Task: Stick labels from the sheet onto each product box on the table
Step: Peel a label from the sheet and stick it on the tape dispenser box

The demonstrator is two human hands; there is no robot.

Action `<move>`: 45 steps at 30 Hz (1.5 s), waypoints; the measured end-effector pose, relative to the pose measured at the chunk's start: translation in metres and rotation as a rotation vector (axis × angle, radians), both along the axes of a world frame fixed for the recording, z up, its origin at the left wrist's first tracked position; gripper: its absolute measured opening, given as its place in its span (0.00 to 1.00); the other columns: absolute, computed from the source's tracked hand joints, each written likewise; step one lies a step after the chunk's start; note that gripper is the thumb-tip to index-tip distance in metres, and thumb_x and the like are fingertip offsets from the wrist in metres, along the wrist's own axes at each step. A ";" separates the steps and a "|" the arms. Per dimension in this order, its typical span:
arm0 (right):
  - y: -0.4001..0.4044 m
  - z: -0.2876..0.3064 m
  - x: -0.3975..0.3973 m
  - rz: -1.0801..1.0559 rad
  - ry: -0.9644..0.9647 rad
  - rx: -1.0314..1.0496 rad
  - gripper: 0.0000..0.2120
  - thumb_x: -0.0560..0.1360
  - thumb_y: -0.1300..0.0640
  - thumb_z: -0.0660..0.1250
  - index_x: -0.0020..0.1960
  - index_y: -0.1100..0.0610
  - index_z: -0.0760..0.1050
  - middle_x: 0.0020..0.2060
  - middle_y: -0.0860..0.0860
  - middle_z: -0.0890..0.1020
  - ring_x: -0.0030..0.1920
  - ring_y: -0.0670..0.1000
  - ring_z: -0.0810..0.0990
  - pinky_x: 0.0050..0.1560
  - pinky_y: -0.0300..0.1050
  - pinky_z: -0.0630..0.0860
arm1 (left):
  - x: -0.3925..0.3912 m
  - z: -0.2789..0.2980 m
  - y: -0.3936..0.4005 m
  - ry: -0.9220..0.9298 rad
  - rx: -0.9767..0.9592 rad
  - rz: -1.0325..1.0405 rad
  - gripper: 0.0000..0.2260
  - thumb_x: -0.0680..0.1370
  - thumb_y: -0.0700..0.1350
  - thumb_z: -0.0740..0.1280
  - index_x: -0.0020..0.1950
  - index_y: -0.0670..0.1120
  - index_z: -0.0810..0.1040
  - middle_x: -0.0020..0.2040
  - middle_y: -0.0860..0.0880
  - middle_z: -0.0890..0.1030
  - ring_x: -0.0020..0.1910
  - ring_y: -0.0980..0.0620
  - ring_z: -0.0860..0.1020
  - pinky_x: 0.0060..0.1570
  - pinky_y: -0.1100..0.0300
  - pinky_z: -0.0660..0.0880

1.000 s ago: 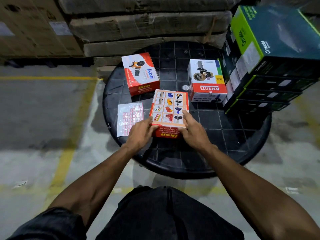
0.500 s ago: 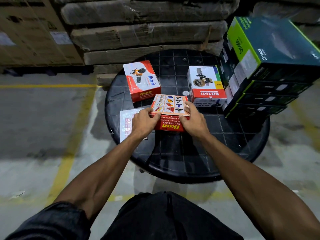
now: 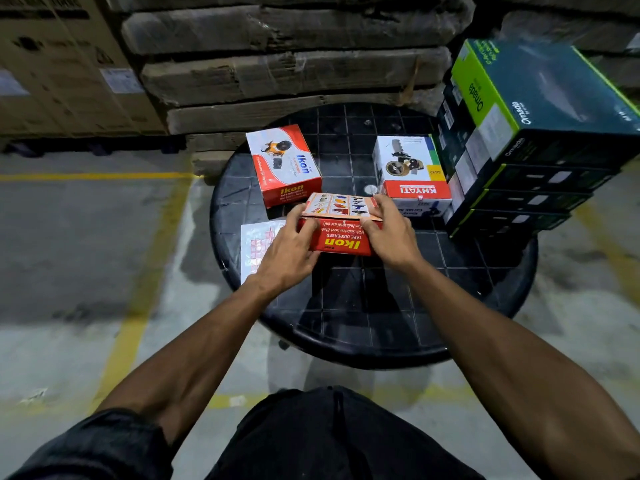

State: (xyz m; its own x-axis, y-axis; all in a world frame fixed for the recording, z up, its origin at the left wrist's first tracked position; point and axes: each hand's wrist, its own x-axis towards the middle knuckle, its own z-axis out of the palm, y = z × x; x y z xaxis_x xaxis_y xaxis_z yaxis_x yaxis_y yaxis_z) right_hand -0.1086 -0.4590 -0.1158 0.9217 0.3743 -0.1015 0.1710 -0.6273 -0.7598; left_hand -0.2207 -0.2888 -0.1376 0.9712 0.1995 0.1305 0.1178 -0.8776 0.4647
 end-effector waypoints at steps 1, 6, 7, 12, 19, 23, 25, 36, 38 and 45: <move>0.000 0.000 0.001 -0.001 -0.006 -0.006 0.24 0.81 0.49 0.63 0.75 0.47 0.61 0.67 0.50 0.75 0.61 0.53 0.77 0.60 0.53 0.75 | 0.001 0.000 0.001 0.008 0.020 -0.006 0.25 0.73 0.42 0.72 0.68 0.45 0.66 0.76 0.44 0.57 0.65 0.40 0.72 0.59 0.46 0.76; 0.001 0.002 0.000 0.000 -0.005 0.001 0.24 0.81 0.49 0.62 0.74 0.47 0.61 0.66 0.50 0.76 0.58 0.50 0.77 0.57 0.50 0.76 | 0.006 0.001 0.001 0.046 0.149 0.017 0.28 0.73 0.41 0.72 0.70 0.46 0.65 0.75 0.44 0.60 0.63 0.40 0.73 0.50 0.46 0.77; 0.001 0.001 0.001 0.000 0.000 0.005 0.23 0.81 0.48 0.62 0.74 0.46 0.61 0.66 0.50 0.76 0.57 0.50 0.78 0.57 0.52 0.77 | 0.006 0.001 0.001 0.051 0.166 0.020 0.29 0.73 0.41 0.72 0.71 0.46 0.64 0.75 0.44 0.60 0.63 0.40 0.73 0.50 0.46 0.77; 0.001 0.004 -0.002 -0.001 -0.004 -0.006 0.23 0.81 0.48 0.62 0.74 0.47 0.61 0.67 0.51 0.76 0.59 0.52 0.78 0.59 0.55 0.76 | 0.007 -0.002 0.000 0.058 0.211 0.029 0.28 0.75 0.42 0.70 0.72 0.46 0.62 0.74 0.44 0.61 0.63 0.42 0.72 0.50 0.48 0.77; 0.001 0.001 -0.006 0.004 0.010 0.002 0.21 0.81 0.48 0.61 0.72 0.46 0.61 0.66 0.50 0.76 0.59 0.52 0.79 0.58 0.58 0.78 | 0.009 -0.006 0.000 0.066 0.376 0.072 0.28 0.73 0.48 0.71 0.70 0.48 0.63 0.70 0.45 0.67 0.60 0.44 0.71 0.53 0.47 0.70; 0.001 0.000 -0.007 0.002 0.022 0.017 0.22 0.81 0.48 0.62 0.73 0.46 0.61 0.67 0.50 0.76 0.60 0.52 0.78 0.58 0.58 0.78 | 0.010 -0.005 0.001 0.052 0.428 0.052 0.28 0.69 0.47 0.73 0.66 0.47 0.66 0.66 0.45 0.71 0.65 0.44 0.67 0.63 0.38 0.65; 0.001 0.000 -0.008 0.000 0.023 0.022 0.22 0.80 0.48 0.62 0.73 0.46 0.62 0.67 0.50 0.76 0.59 0.52 0.79 0.58 0.58 0.78 | 0.013 -0.006 0.003 0.052 0.421 0.014 0.28 0.68 0.45 0.73 0.65 0.44 0.67 0.66 0.43 0.71 0.68 0.43 0.65 0.67 0.37 0.62; 0.001 -0.009 -0.014 0.036 -0.171 -0.105 0.24 0.80 0.54 0.63 0.75 0.52 0.62 0.69 0.52 0.72 0.66 0.52 0.72 0.66 0.56 0.72 | 0.015 -0.006 0.000 -0.032 0.244 -0.064 0.23 0.71 0.40 0.72 0.63 0.41 0.69 0.63 0.41 0.75 0.61 0.43 0.73 0.54 0.51 0.75; 0.001 -0.012 -0.017 0.097 -0.260 -0.171 0.24 0.80 0.54 0.63 0.75 0.53 0.63 0.71 0.54 0.70 0.70 0.54 0.68 0.71 0.57 0.66 | 0.016 -0.004 0.000 -0.032 0.247 -0.064 0.23 0.71 0.40 0.72 0.63 0.41 0.69 0.63 0.41 0.75 0.61 0.43 0.73 0.54 0.51 0.75; -0.006 -0.019 -0.021 0.233 -0.410 -0.234 0.26 0.79 0.53 0.64 0.75 0.56 0.63 0.69 0.56 0.73 0.71 0.53 0.68 0.75 0.54 0.57 | 0.015 -0.005 0.003 -0.009 0.255 -0.081 0.29 0.71 0.42 0.73 0.70 0.43 0.66 0.65 0.42 0.73 0.63 0.43 0.72 0.54 0.50 0.76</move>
